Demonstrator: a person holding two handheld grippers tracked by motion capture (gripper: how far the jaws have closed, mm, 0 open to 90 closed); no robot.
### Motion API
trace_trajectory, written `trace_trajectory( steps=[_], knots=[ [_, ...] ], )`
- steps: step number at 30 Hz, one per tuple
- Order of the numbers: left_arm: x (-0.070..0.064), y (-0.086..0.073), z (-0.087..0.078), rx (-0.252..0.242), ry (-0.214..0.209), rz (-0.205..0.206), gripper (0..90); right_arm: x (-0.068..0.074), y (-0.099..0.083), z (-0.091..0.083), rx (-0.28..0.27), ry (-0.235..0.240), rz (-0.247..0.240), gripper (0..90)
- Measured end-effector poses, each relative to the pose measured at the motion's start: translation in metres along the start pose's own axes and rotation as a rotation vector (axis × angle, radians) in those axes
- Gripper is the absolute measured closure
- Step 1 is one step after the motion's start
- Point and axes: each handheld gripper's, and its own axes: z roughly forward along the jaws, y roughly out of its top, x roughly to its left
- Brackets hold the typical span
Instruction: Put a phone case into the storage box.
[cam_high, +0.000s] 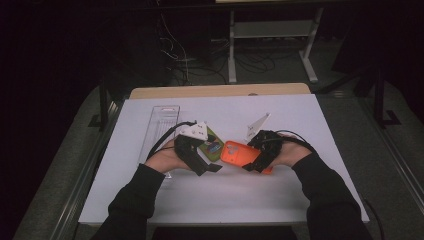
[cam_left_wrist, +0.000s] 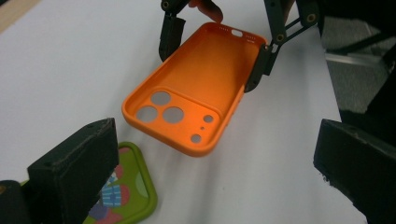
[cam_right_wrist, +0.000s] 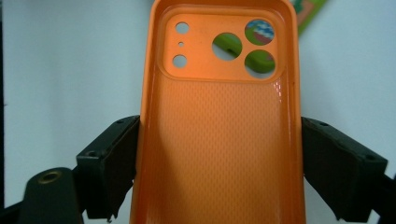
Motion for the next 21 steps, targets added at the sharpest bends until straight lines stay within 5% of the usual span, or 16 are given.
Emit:
trace_trajectory(
  steps=[21],
  knots=[
    [-0.010, 0.000, 0.014, 0.091, -0.072, 0.071, 0.0, 0.036, 0.029, 0.005, 0.003, 0.123, -0.155, 15.2]
  ],
)
